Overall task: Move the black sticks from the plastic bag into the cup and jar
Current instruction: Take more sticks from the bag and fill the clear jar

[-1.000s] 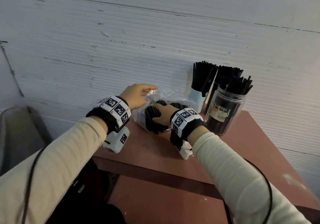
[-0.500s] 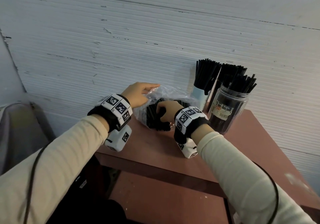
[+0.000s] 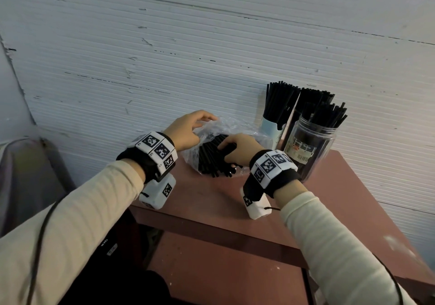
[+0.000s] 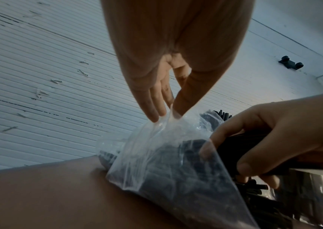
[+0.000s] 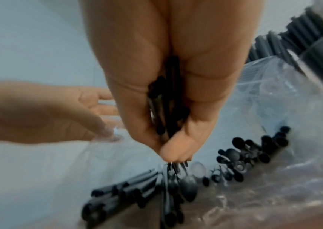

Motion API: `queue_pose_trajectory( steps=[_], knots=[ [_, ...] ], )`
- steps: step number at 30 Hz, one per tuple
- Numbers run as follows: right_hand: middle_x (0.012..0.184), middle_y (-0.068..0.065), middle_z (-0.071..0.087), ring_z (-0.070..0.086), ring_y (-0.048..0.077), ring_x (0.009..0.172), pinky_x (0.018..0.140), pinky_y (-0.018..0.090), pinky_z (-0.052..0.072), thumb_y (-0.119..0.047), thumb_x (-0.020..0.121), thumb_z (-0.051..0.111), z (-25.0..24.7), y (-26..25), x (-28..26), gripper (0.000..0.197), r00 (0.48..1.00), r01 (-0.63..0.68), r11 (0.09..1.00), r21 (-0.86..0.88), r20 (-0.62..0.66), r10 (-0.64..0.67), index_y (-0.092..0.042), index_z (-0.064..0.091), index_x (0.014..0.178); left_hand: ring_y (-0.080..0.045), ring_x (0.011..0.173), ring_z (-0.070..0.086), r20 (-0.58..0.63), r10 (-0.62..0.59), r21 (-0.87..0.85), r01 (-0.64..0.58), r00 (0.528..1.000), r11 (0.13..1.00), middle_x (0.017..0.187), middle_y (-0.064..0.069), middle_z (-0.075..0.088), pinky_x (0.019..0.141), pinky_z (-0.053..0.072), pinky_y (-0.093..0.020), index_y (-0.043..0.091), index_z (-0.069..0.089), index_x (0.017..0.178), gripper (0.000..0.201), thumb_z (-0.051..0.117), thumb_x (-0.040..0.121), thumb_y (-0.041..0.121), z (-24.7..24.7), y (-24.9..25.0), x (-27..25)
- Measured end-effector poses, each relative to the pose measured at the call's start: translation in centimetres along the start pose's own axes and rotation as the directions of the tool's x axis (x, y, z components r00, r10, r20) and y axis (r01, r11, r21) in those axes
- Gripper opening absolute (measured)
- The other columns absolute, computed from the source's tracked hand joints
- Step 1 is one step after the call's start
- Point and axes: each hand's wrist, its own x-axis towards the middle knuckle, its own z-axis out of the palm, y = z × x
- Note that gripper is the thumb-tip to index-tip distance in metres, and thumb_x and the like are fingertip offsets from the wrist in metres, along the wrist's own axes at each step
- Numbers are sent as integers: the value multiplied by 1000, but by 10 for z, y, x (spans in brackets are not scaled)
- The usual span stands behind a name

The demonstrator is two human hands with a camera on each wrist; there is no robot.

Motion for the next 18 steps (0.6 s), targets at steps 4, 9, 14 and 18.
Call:
queue_pose_trajectory(
  steps=[4,9,14,18],
  knots=[
    [100,1,67,62,11,69,62,19,53,-2,79,65,-21,4,-24,43,999,33,999,35,23,-34,-25,68,115,-13,128,49,-78,62,2,-62,995,998,132,6,55,93,43,-23,25,54,125,55,57,81,-9,2,9,-8],
    [86,-5,70,62,6,63,56,12,47,-6,80,68,-63,12,-61,40,993,60,998,1,100,-59,-32,70,111,-9,127,43,-83,268,259,-239,960,936,137,3,48,102,34,-21,21,51,133,61,71,77,7,9,39,-15],
    [79,-4,69,60,2,53,51,11,45,-2,81,68,-90,14,-97,39,979,109,994,3,172,-108,-28,71,110,-12,130,40,279,262,368,-355,924,859,141,2,44,109,33,-30,20,39,143,91,84,65,25,46,72,-8],
    [80,12,68,61,20,56,54,34,54,-1,80,68,-103,15,-120,43,974,167,985,46,148,-172,-33,70,109,-10,97,57,318,258,394,-375,912,839,104,11,60,84,47,-29,30,52,112,60,86,62,30,72,88,1]
  ],
)
